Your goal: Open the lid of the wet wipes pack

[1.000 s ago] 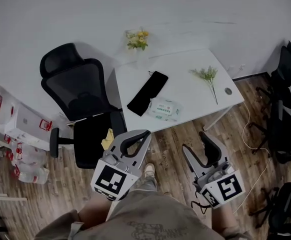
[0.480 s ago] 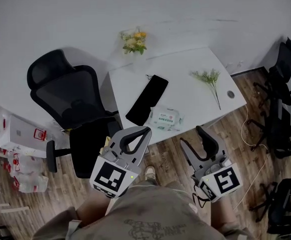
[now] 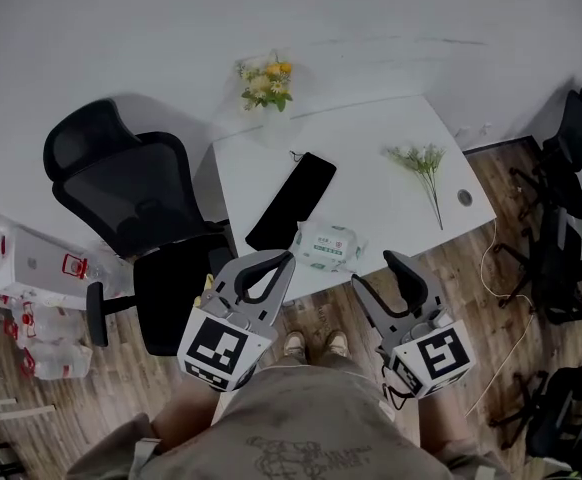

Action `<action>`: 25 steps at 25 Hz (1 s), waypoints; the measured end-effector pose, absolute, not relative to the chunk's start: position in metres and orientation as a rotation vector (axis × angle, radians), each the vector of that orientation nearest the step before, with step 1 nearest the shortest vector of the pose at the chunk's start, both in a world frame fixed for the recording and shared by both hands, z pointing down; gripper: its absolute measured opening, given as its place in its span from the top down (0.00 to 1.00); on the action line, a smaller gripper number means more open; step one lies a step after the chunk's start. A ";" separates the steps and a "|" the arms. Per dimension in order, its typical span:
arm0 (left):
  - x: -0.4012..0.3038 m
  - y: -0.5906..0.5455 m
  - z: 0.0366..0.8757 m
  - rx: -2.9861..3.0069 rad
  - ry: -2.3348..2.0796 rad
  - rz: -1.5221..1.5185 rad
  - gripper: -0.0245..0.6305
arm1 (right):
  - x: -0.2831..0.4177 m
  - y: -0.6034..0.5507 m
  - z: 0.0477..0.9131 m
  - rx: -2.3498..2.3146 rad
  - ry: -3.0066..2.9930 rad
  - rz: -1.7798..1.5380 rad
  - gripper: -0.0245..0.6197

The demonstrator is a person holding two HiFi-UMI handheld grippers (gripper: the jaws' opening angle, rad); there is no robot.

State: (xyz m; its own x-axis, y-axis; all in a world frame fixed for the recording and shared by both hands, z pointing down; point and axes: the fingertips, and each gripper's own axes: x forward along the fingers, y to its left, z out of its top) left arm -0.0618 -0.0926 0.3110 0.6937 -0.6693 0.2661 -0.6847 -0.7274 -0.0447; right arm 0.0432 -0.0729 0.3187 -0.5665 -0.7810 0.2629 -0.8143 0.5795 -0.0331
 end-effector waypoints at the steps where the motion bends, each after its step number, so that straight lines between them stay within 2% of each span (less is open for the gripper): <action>1: -0.060 -0.095 0.312 2.836 -1.141 0.420 0.94 | 0.045 -0.076 0.321 1.318 -2.591 0.226 0.58; 13: -0.050 -0.128 0.335 2.779 -1.214 0.524 0.94 | 0.043 -0.122 0.366 1.140 -2.433 0.167 0.58; 25: -0.043 -0.132 0.424 2.617 -1.117 0.738 0.94 | 0.023 -0.127 0.481 0.901 -2.290 0.229 0.58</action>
